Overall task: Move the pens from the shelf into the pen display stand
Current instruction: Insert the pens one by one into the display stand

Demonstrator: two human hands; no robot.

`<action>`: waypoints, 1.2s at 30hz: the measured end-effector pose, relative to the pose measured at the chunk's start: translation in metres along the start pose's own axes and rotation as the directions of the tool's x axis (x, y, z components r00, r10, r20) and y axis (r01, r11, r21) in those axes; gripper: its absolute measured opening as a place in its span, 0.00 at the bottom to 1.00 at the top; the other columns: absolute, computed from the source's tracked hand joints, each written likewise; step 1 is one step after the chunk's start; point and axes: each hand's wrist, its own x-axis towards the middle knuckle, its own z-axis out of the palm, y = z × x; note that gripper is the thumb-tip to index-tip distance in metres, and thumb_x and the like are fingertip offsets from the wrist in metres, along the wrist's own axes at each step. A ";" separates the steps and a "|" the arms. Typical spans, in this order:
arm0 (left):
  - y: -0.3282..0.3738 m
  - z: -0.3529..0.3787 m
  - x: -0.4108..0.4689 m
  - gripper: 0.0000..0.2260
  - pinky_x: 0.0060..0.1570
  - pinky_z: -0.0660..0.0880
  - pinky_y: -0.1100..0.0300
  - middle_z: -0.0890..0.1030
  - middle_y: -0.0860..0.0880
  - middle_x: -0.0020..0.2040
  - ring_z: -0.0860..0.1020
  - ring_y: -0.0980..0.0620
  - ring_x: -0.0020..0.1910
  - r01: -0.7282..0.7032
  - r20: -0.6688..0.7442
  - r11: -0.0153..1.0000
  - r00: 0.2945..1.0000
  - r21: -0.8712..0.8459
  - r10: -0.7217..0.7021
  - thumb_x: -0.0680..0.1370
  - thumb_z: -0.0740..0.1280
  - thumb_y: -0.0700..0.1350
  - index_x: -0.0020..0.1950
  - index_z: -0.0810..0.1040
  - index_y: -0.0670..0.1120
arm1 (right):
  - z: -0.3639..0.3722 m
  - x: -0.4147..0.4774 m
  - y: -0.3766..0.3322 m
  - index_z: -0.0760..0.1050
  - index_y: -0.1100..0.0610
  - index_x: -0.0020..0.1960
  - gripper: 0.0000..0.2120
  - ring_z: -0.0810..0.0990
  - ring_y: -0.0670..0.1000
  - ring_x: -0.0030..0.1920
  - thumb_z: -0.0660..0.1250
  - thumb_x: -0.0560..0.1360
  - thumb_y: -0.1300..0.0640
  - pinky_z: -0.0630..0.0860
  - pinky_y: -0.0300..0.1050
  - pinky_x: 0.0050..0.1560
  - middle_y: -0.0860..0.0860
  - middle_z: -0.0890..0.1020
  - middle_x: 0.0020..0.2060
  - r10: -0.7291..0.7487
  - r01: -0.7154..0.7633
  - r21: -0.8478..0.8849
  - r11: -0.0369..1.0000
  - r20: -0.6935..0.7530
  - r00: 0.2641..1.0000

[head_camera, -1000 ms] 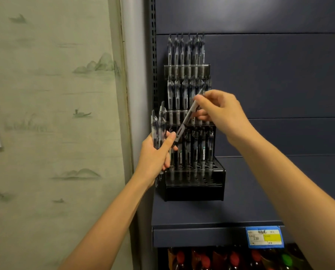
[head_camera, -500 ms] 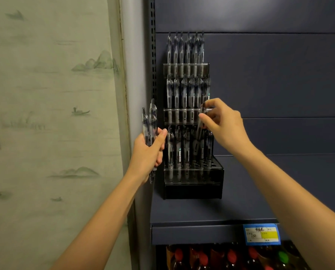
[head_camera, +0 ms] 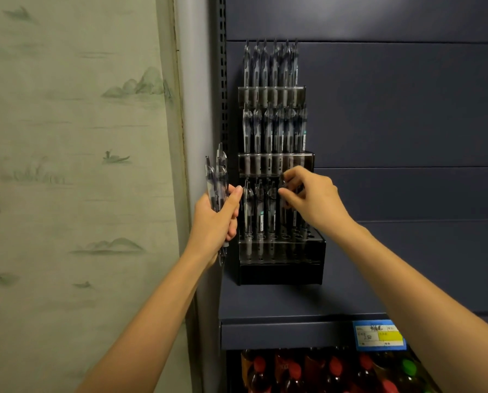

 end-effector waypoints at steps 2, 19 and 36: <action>0.000 0.000 0.001 0.06 0.20 0.65 0.67 0.72 0.55 0.29 0.67 0.58 0.21 0.001 -0.001 1.000 1.000 -0.007 -0.001 0.79 0.64 0.49 0.44 0.73 0.48 | 0.002 -0.004 0.003 0.72 0.56 0.60 0.12 0.81 0.53 0.46 0.66 0.78 0.54 0.75 0.52 0.55 0.50 0.80 0.47 0.020 -0.020 -0.012 1.000 0.005 1.000; -0.001 0.009 -0.004 0.07 0.21 0.65 0.63 0.68 0.52 0.24 0.66 0.56 0.20 -0.023 0.049 1.000 0.999 -0.012 0.023 0.79 0.64 0.48 0.42 0.71 0.48 | 0.004 -0.017 -0.002 0.69 0.51 0.59 0.14 0.78 0.51 0.44 0.66 0.76 0.49 0.75 0.49 0.46 0.45 0.78 0.46 0.051 -0.054 -0.063 0.997 -0.039 0.998; 0.003 0.048 -0.017 0.13 0.17 0.62 0.66 0.70 0.53 0.22 0.65 0.58 0.18 0.040 -0.070 0.990 0.997 0.133 -0.031 0.80 0.60 0.39 0.64 0.72 0.42 | -0.011 -0.022 -0.041 0.76 0.46 0.44 0.10 0.76 0.41 0.37 0.69 0.71 0.40 0.73 0.39 0.38 0.40 0.78 0.34 -0.079 0.076 0.181 0.980 0.008 0.997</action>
